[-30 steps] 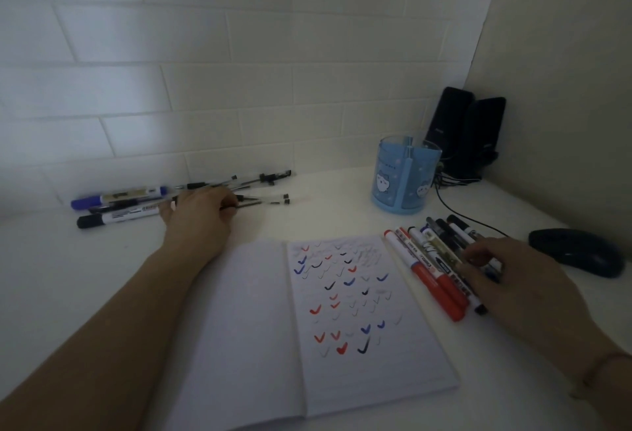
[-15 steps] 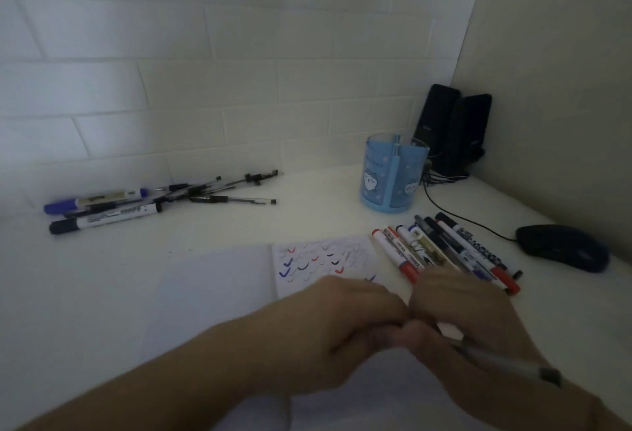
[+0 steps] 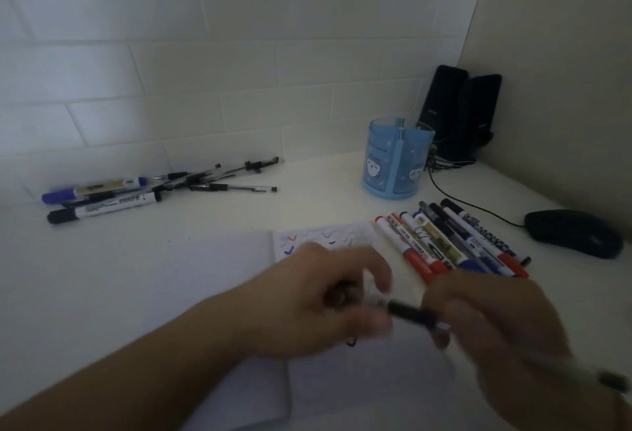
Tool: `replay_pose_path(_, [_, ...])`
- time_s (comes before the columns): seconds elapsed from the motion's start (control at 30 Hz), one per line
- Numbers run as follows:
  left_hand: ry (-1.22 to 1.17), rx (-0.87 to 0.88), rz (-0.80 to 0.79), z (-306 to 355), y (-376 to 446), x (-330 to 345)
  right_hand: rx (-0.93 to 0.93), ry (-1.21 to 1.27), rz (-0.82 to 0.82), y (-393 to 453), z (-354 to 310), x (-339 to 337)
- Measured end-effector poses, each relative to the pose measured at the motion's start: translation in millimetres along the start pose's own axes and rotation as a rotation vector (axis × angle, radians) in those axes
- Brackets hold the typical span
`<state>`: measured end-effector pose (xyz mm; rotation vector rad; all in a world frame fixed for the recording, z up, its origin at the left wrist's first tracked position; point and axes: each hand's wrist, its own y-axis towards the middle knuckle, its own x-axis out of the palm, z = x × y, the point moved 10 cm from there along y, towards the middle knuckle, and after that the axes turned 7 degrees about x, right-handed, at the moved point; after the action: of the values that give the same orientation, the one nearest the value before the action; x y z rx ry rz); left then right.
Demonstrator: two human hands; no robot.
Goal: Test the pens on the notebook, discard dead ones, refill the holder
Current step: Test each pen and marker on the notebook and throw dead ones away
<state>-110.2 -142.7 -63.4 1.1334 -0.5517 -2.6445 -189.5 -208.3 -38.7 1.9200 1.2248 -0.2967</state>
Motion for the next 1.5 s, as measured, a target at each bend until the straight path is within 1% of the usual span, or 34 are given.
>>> replay_pose_path(0.03, [0.0,-0.054,0.061,-10,-2,-11,0.04,0.181,0.028,-6,13,-11])
replay_pose_path(0.07, [0.003,-0.106,0.116,-20,-5,-21,0.131,0.339,0.062,-10,31,-16])
replay_pose_path(0.1, [0.019,-0.154,0.141,-28,-8,-28,0.206,0.445,0.056,-6,36,-13])
replay_pose_path(0.13, [0.06,-0.191,0.125,-34,-10,-30,0.242,0.492,0.057,-4,39,-9])
replay_pose_path(0.17, [0.11,-0.211,0.079,-38,-10,-27,0.3,0.498,0.038,-2,42,-2])
replay_pose_path(0.2, [0.156,-0.225,0.021,-40,-10,-22,0.357,0.472,-0.014,-2,48,8])
replay_pose_path(0.27, [0.216,-0.238,-0.074,-41,-10,-12,0.451,0.348,-0.066,-8,59,18])
replay_pose_path(0.33, [0.279,-0.199,-0.119,-39,-9,-5,0.511,0.317,-0.074,-9,62,23])
replay_pose_path(0.4, [0.338,-0.159,-0.14,-39,-8,-3,0.501,0.264,-0.052,-8,67,23])
replay_pose_path(0.5, [0.372,-0.154,-0.15,-44,-8,-1,0.467,0.185,0.001,-4,67,22])
replay_pose_path(0.6, [0.364,-0.146,-0.136,-43,-7,-2,0.449,0.118,-0.003,-2,67,23])
replay_pose_path(0.8, [0.36,-0.107,-0.138,-40,-8,-1,0.415,0.041,-0.043,0,64,24])
replay_pose_path(0.9, [0.356,-0.033,-0.113,-31,-5,-5,0.43,0.052,0.021,0,65,17])
replay_pose_path(0.97, [0.332,0.016,-0.066,-24,-3,-9,0.442,0.159,0.084,-1,66,11])
replay_pose_path(1.0, [0.296,0.002,-0.032,-24,-3,-11,0.45,0.265,0.11,-1,66,8])
replay_pose_path(1.03, [0.236,-0.052,0.013,-28,-4,-15,0.454,0.38,0.12,-2,65,6])
replay_pose_path(1.1, [0.037,-0.183,0.1,-38,-6,-18,0.438,0.547,0.063,-2,60,9])
replay_pose_path(1.13, [-0.071,-0.221,0.125,-40,-6,-18,0.418,0.6,0.025,-2,56,11])
replay_pose_path(1.23, [-0.273,-0.225,0.15,-39,-5,-14,0.382,0.741,-0.02,-3,54,12])
replay_pose_path(1.37, [-0.282,-0.213,0.116,-34,-5,-9,0.382,0.726,0.034,-4,59,5])
replay_pose_path(1.5, [-0.297,-0.19,0.096,-30,-4,-6,0.385,0.679,0.053,-4,57,6])
